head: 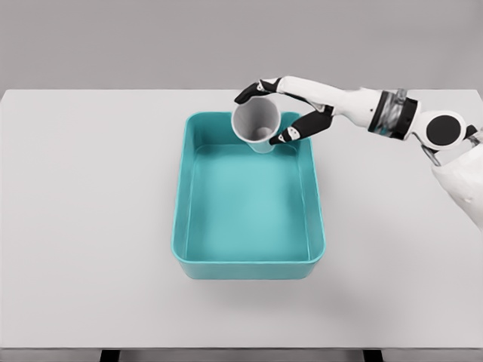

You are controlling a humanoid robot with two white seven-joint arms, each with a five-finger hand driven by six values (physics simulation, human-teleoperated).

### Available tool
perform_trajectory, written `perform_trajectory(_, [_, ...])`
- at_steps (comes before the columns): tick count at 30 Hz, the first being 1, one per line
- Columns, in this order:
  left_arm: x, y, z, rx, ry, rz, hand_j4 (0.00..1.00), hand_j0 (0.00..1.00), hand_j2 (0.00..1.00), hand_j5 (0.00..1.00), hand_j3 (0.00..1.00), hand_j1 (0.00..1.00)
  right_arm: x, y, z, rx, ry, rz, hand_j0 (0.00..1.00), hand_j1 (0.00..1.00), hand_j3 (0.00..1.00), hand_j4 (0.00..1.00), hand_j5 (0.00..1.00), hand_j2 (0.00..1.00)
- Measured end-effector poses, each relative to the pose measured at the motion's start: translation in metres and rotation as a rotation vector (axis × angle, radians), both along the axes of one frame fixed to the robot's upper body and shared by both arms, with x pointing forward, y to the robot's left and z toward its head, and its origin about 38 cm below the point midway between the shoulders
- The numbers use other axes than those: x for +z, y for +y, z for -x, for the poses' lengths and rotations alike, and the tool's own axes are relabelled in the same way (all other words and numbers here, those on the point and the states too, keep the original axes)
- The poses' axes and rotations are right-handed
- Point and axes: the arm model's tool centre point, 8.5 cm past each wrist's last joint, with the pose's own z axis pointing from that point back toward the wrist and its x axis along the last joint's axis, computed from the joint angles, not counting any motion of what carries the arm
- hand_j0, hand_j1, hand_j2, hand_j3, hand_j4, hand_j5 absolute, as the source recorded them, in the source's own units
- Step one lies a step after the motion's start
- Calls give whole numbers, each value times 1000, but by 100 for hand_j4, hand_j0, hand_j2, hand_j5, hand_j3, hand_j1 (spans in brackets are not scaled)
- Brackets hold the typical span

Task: Put the paper cup into the basket with your right arm

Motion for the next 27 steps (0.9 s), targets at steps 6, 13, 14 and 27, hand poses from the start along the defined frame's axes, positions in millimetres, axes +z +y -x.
perform_trajectory(6, [0, 0, 0, 0, 0, 0, 100, 100, 100, 100, 100, 100, -1, 15, 9, 32, -95, 127, 78, 78, 78, 78, 78, 78])
perform_trajectory(13, [0, 0, 0, 0, 0, 0, 100, 100, 100, 100, 100, 100, 3, 34, 25, 69, -239, 282, 78, 78, 78, 78, 78, 78])
perform_trajectory(14, [0, 0, 0, 0, 0, 0, 100, 100, 100, 100, 100, 100, 2, 35, 25, 69, -254, 302, 78, 78, 78, 78, 78, 78])
perform_trajectory(27, [0, 0, 0, 0, 0, 0, 100, 100, 100, 100, 100, 100, -7, 43, 31, 81, -346, 439, 100, 100, 100, 100, 100, 100])
